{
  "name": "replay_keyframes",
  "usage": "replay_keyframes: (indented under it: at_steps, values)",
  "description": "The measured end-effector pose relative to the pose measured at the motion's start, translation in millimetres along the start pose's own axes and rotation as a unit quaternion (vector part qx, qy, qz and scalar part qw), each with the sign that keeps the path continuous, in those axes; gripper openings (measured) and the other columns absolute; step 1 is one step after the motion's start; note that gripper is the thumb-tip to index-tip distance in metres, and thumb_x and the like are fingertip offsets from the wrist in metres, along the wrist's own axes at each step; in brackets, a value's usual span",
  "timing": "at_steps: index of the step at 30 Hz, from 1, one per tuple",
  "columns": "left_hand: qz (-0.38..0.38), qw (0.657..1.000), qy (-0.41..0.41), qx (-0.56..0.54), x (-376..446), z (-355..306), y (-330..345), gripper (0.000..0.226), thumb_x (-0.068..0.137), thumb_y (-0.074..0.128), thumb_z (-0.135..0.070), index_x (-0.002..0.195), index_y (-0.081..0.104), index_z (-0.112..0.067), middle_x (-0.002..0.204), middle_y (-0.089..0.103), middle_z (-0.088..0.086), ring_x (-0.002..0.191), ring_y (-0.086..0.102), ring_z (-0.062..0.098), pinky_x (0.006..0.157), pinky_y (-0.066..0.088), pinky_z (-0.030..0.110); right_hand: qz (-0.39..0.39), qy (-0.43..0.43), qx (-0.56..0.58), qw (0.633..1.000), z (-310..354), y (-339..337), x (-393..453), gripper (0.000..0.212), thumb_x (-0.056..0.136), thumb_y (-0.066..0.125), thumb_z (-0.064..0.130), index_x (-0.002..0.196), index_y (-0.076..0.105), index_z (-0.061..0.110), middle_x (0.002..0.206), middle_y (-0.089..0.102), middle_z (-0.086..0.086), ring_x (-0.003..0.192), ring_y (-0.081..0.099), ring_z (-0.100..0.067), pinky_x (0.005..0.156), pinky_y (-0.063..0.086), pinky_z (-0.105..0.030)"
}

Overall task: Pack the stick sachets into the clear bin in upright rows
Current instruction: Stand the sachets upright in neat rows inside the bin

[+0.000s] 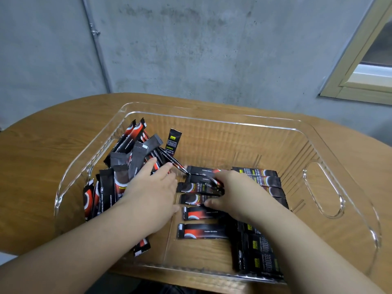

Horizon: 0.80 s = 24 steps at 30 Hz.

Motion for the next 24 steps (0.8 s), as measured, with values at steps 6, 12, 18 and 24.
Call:
replay_keyframes:
  at_steps: [6, 12, 18, 24]
  values:
    - [-0.012, 1.0, 0.009, -0.009, -1.2, 1.9, -0.5, 0.067, 0.099, 0.017, -0.057, 0.153, 0.009, -0.018, 0.161, 0.007, 0.002, 0.148, -0.009, 0.023, 0.115, -0.009, 0.05, 0.053, -0.003, -0.089, 0.995, 1.8, 5.8, -2.2, 0.03, 0.076, 0.073, 0.038, 0.08, 0.047, 0.022, 0.084, 0.054, 0.001, 0.082, 0.053, -0.023, 0.066, 0.043, -0.03]
    - [-0.018, 1.0, 0.008, -0.012, -0.8, 0.3, 0.0, 0.064, 0.1, 0.018, -0.053, 0.153, 0.008, -0.018, 0.161, 0.008, 0.003, 0.148, -0.008, 0.024, 0.115, -0.009, 0.051, 0.031, -0.022, -0.113, 0.993, 8.0, 15.1, -0.4, 0.035, 0.078, 0.07, 0.043, 0.082, 0.045, 0.019, 0.094, 0.056, -0.003, 0.087, 0.054, -0.026, 0.065, 0.035, -0.029]
    - [-0.027, 1.0, -0.001, -0.004, -2.4, -0.9, 2.5, 0.064, 0.101, 0.019, -0.049, 0.153, 0.014, -0.01, 0.16, 0.012, 0.005, 0.148, -0.005, 0.025, 0.115, -0.008, 0.051, 0.009, -0.013, -0.009, 1.0, 4.0, 13.8, 4.0, 0.038, 0.077, 0.072, 0.047, 0.068, 0.044, 0.023, 0.071, 0.051, 0.006, 0.074, 0.052, -0.019, 0.058, 0.039, -0.03]
    - [0.0, 1.0, 0.0, 0.003, -1.1, -2.5, -0.1, 0.062, 0.102, 0.017, -0.047, 0.153, 0.008, -0.013, 0.161, 0.007, 0.006, 0.147, -0.009, 0.025, 0.115, -0.008, 0.051, -0.054, 0.003, 0.09, 0.995, 5.5, -2.0, 23.8, 0.03, 0.083, 0.07, 0.032, 0.066, 0.047, 0.023, 0.063, 0.05, 0.009, 0.057, 0.045, -0.006, 0.049, 0.033, -0.017]
Point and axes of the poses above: each hand's wrist, its own x-axis towards the middle knuckle, its own y-axis out of the palm, z = x × y, the point moved 3 cm from there along x, towards the middle knuckle
